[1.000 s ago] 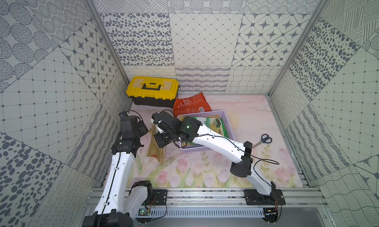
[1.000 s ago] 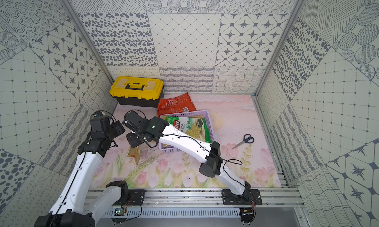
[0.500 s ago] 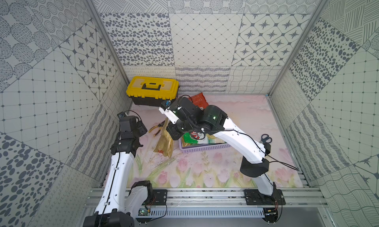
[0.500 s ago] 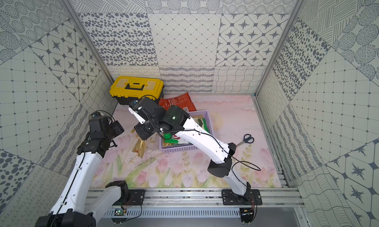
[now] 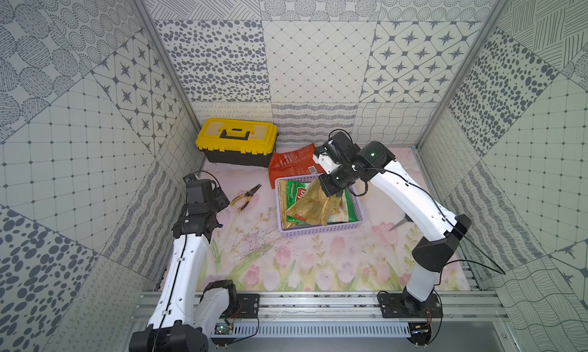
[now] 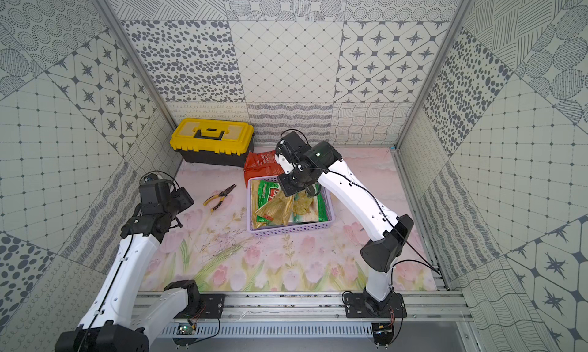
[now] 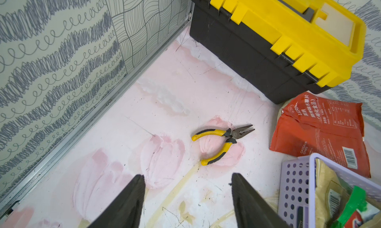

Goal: Put the potato chips into the basket
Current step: Place the potato chip in the basket.

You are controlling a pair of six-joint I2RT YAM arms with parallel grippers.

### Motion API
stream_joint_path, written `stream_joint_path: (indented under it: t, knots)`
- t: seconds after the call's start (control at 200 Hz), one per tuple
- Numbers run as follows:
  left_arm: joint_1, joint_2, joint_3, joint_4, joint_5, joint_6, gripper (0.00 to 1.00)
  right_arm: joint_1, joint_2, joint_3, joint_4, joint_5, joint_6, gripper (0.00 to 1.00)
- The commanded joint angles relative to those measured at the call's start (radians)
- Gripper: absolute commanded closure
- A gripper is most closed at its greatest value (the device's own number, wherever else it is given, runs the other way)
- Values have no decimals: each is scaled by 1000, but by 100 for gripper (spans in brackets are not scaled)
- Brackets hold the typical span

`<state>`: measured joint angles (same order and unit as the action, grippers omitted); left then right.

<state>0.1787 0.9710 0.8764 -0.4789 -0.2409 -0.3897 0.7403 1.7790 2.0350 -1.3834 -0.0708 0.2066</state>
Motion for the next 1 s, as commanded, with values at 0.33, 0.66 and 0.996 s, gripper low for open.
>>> stream_joint_path:
  t: [0.33, 0.66, 0.996]
  knots:
    - [5, 14, -7, 14, 30, -14, 29, -183, -86, -300, 239, -78, -166, 98]
    - [7, 13, -9, 17, 28, -14, 29, -189, 61, -212, 306, 65, -263, 98]
    - [6, 14, -13, 17, 34, -18, 29, -218, 66, -275, 294, 305, -297, 96]
